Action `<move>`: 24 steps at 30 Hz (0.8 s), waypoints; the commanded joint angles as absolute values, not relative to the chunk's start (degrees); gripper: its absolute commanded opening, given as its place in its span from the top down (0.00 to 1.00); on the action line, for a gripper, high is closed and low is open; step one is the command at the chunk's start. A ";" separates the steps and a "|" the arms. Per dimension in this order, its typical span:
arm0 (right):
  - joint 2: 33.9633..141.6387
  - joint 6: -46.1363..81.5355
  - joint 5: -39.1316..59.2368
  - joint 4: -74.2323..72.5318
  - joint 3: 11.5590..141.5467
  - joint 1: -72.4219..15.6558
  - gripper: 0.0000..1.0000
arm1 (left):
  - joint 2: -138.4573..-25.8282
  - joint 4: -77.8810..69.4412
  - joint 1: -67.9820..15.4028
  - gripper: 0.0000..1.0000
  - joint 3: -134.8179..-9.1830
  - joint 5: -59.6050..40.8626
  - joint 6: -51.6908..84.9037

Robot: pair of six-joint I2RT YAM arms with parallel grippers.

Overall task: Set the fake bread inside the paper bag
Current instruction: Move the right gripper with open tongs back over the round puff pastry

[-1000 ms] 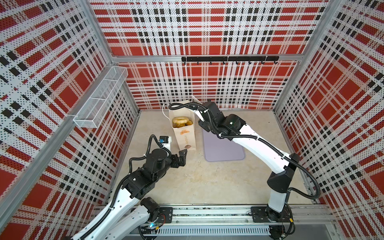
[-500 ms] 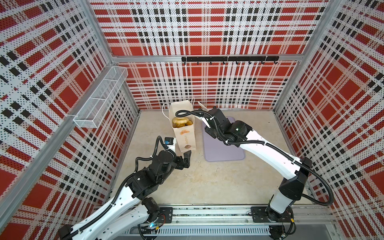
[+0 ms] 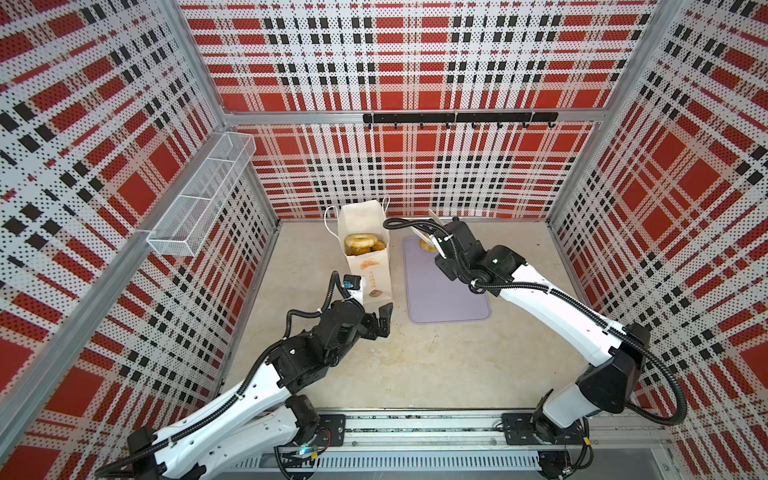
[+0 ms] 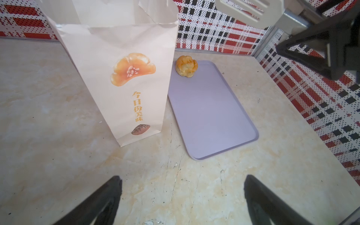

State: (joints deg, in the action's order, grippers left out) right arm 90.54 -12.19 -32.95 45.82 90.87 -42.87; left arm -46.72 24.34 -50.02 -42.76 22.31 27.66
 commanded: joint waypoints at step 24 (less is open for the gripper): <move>97.28 -6.13 -18.75 39.72 81.99 -29.36 0.50 | -55.87 16.53 -51.37 0.01 -39.72 19.78 30.31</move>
